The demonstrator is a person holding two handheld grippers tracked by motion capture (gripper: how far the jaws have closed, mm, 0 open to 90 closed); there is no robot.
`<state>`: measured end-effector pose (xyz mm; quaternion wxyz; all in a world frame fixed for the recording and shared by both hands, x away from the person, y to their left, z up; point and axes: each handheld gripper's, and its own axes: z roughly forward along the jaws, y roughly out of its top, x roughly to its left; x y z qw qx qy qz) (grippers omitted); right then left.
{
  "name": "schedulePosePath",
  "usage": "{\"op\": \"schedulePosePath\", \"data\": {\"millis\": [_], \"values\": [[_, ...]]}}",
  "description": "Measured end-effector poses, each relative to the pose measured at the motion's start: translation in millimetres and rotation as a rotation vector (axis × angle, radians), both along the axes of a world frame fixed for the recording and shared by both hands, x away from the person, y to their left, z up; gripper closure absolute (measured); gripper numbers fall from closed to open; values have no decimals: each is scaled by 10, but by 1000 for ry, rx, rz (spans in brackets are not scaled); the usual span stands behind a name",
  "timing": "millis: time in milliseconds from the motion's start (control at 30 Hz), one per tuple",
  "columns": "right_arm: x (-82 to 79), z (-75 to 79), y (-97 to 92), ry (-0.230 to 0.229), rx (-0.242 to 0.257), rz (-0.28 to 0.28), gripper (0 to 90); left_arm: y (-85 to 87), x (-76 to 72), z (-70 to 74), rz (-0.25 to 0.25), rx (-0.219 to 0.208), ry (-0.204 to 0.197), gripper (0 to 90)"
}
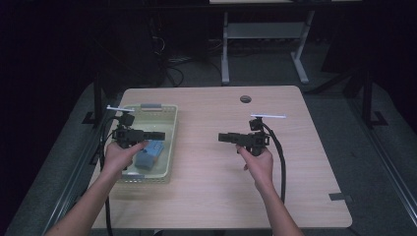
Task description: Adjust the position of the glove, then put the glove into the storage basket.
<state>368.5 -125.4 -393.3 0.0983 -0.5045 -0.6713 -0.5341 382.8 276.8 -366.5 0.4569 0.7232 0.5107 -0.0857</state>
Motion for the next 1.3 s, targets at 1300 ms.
{"op": "schedulePosePath", "data": {"millis": [1300], "values": [[-181, -165, -650, 24, 6, -94, 340, -921, -149, 83, -175, -19, -51, 327]]}}
